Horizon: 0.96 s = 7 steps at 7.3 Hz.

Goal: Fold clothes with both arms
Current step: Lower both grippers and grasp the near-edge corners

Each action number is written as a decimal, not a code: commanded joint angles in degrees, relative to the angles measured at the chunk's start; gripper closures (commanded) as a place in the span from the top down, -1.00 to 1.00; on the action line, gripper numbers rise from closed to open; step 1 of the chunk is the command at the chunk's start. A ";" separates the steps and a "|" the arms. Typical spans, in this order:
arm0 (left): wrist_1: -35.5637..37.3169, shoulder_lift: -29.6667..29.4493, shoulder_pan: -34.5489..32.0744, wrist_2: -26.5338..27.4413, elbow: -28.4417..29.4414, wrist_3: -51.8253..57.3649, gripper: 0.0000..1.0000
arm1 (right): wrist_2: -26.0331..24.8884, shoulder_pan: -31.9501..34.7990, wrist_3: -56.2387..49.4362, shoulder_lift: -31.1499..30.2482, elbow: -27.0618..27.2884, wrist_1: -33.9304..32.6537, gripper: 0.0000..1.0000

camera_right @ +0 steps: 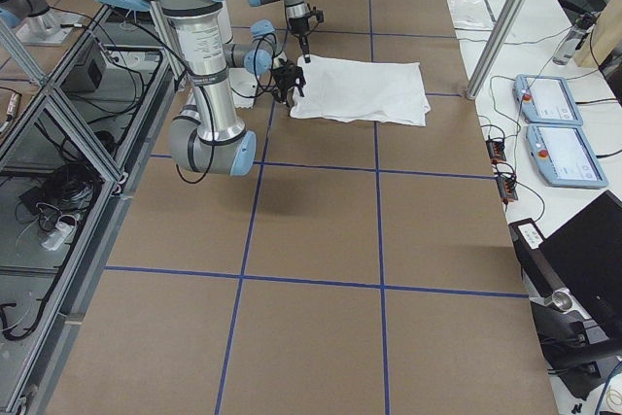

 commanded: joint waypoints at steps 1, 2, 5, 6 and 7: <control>0.00 -0.05 -0.03 0.00 -0.06 0.00 -1.00 | -0.10 0.04 0.05 2.14 -3.04 0.19 0.49; 0.00 0.03 -0.03 0.00 -0.06 0.09 -1.00 | -0.10 0.04 0.05 2.50 -3.06 0.27 0.33; 0.00 -0.05 -0.03 0.00 -0.15 0.09 -1.00 | -0.45 0.30 2.68 2.59 -2.45 0.27 -1.00; 0.00 -0.05 0.06 0.00 -0.15 0.09 -1.00 | -0.45 0.48 2.86 2.68 -2.18 0.27 -1.00; 0.00 -0.05 0.06 0.00 -0.15 0.09 -1.00 | -0.45 0.65 2.60 2.59 -1.14 0.10 -1.00</control>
